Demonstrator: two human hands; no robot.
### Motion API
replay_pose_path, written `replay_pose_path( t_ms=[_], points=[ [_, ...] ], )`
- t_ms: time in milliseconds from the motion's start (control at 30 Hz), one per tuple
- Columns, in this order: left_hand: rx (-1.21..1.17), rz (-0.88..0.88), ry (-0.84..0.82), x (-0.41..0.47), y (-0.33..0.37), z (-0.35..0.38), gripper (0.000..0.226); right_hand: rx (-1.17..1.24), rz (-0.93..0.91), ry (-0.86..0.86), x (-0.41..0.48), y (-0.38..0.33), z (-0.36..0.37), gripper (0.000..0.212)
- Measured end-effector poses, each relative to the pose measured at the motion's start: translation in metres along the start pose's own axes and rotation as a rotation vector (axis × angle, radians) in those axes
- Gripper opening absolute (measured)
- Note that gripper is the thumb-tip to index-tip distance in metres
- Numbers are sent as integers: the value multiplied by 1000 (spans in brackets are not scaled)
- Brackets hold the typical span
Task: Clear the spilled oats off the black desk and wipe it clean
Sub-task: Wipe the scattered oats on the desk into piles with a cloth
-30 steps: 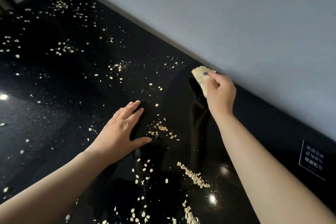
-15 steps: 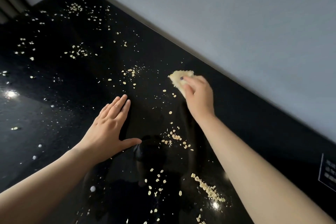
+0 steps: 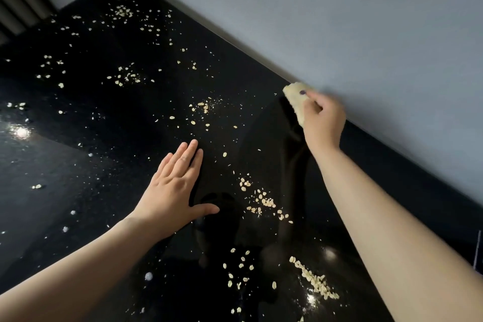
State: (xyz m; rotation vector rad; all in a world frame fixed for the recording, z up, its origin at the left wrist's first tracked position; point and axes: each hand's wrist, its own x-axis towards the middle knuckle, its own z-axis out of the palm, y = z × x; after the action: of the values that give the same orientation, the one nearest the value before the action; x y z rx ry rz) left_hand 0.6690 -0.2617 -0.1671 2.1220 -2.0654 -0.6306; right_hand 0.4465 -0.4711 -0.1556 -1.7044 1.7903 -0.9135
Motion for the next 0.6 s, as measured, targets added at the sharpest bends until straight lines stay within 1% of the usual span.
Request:
replay_pose_path(
  t_ms=[100, 167, 233, 367, 433, 500, 600],
  points=[
    [2, 3, 9, 0, 0, 1, 118, -35, 94, 59, 33, 2, 23, 28],
    [-2, 4, 13, 1, 0, 2, 118, -90, 53, 32, 38, -4, 37, 28],
    [1, 6, 14, 0, -1, 3, 117, -137, -42, -40, 28, -15, 46, 27],
    [17, 8, 14, 1, -2, 5, 117, -129, -246, -246, -22, -26, 54, 27],
    [11, 0, 15, 1, -2, 5, 118, -101, -306, -323, -53, -25, 50, 26],
    [4, -3, 12, 1, 0, 3, 118, -63, -320, -365, -82, -21, 40, 25],
    [-6, -14, 3, 0, 3, -1, 117, -38, -284, -387, -120, -15, 23, 26]
  ],
)
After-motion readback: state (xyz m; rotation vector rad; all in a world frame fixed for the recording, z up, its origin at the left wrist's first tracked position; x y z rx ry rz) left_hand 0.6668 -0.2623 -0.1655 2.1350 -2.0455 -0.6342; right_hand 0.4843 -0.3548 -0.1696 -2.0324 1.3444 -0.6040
